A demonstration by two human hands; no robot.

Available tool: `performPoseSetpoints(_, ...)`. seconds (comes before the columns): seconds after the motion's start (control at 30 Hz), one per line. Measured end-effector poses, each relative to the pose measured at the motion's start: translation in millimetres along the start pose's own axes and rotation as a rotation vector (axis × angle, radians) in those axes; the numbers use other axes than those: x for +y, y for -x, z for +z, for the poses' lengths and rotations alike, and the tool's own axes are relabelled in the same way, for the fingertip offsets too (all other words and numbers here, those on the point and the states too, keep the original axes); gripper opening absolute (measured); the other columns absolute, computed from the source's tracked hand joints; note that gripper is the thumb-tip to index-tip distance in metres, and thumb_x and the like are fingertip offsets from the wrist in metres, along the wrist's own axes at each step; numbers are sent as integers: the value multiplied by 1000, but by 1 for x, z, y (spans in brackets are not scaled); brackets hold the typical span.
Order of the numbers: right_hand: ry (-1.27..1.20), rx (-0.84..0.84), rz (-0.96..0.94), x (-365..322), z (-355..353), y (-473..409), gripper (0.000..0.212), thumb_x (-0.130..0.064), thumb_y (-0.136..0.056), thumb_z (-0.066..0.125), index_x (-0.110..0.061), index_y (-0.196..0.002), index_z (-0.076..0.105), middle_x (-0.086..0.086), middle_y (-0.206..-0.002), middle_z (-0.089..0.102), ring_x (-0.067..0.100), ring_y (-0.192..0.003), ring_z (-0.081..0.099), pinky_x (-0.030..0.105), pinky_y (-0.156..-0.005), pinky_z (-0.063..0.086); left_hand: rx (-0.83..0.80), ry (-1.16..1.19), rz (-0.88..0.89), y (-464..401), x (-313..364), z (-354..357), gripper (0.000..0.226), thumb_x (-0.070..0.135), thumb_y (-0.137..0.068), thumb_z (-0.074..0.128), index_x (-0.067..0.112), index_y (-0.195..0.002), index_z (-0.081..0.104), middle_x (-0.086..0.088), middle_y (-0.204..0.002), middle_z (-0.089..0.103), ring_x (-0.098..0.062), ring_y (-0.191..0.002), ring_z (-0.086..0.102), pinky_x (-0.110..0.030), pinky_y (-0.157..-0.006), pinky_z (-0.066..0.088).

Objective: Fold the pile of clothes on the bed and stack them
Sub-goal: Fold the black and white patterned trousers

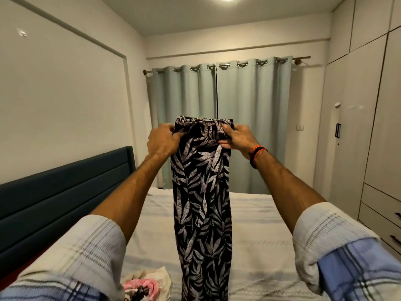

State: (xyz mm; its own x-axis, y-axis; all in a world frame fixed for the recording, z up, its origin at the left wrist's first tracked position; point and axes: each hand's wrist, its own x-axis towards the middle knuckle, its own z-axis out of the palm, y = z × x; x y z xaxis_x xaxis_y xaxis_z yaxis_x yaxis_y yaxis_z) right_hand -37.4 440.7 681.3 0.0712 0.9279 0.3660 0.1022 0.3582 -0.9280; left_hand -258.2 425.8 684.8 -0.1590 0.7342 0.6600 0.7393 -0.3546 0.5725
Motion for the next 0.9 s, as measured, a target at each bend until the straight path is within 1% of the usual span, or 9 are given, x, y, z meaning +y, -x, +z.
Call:
performPoseSetpoints(0.03, -2, 12, -11, -6, 2, -3, 38, -28, -100, 54, -4, -129, 55, 12, -121, 64, 26, -89, 73, 34, -71, 62, 4, 64, -10, -3, 6, -3, 32, 31, -91, 68, 10, -116, 65, 6, -83, 63, 1, -50, 62, -12, -52, 52)
performPoseSetpoints(0.1, 2, 0, 48, -13, 3, -1, 35, -29, -100, 54, -3, -124, 54, 6, -109, 61, 25, -84, 71, 29, -57, 61, -45, 124, -50, -4, 12, -5, 29, 23, -91, 69, 8, -115, 62, 9, -79, 61, 6, -40, 57, -8, -40, 43)
performPoseSetpoints(0.17, 46, -31, 107, -14, -1, 1, 29, -30, -100, 54, -3, -112, 55, 2, -89, 55, 19, -70, 65, 20, -39, 49, -90, 126, -103, -3, 10, -6, 27, 23, -89, 70, 10, -111, 62, 9, -74, 59, 2, -38, 58, -10, -40, 46)
performPoseSetpoints(0.27, 31, 21, 63, -17, -7, -3, 25, -32, -100, 54, -7, -102, 57, -2, -74, 50, 8, -51, 52, 15, -34, 36, -61, 203, -126, -3, 10, -9, 22, 24, -91, 68, 12, -107, 60, 5, -77, 62, -3, -43, 63, -16, -45, 53)
performPoseSetpoints(0.37, -20, 37, 46, -15, -5, -5, 34, -31, -101, 52, -5, -123, 56, 7, -109, 60, 5, -47, 58, 14, -36, 41, -36, 230, -93, -1, 16, -9, 16, 22, -94, 64, 12, -105, 58, 7, -74, 59, -4, -43, 63, -15, -43, 52)
performPoseSetpoints(0.47, -56, -7, 70, -5, -5, -1, 53, -26, -101, 52, -1, -146, 37, 19, -154, 34, 15, -62, 71, 18, -40, 51, -72, 233, -112, 5, 14, -6, 12, 20, -94, 64, 14, -99, 55, 5, -73, 59, -1, -40, 61, -13, -40, 48)
performPoseSetpoints(0.6, -108, 9, -25, -9, -2, 2, 56, -26, -102, 50, -5, -150, 32, 20, -160, 22, 20, -70, 73, 21, -44, 55, -50, 275, -105, 4, 19, -10, 12, 19, -95, 63, 15, -100, 53, 6, -73, 60, -2, -42, 62, -14, -41, 50)
performPoseSetpoints(0.7, -92, -12, 6, -5, -1, 7, 55, -27, -102, 49, -4, -149, 33, 20, -161, 18, 24, -75, 73, 22, -44, 55, -103, 291, -143, 8, 15, -9, 12, 17, -95, 63, 13, -101, 53, 1, -73, 63, -5, -42, 63, -14, -39, 48)
performPoseSetpoints(0.9, -16, 72, -53, -9, -6, 6, 54, -29, -101, 53, 10, -136, 41, 24, -151, 37, 26, -74, 74, 26, -49, 55, -107, 322, -160, 10, 16, -12, 11, 18, -94, 63, 14, -101, 56, 0, -76, 65, -9, -46, 66, -17, -42, 51)
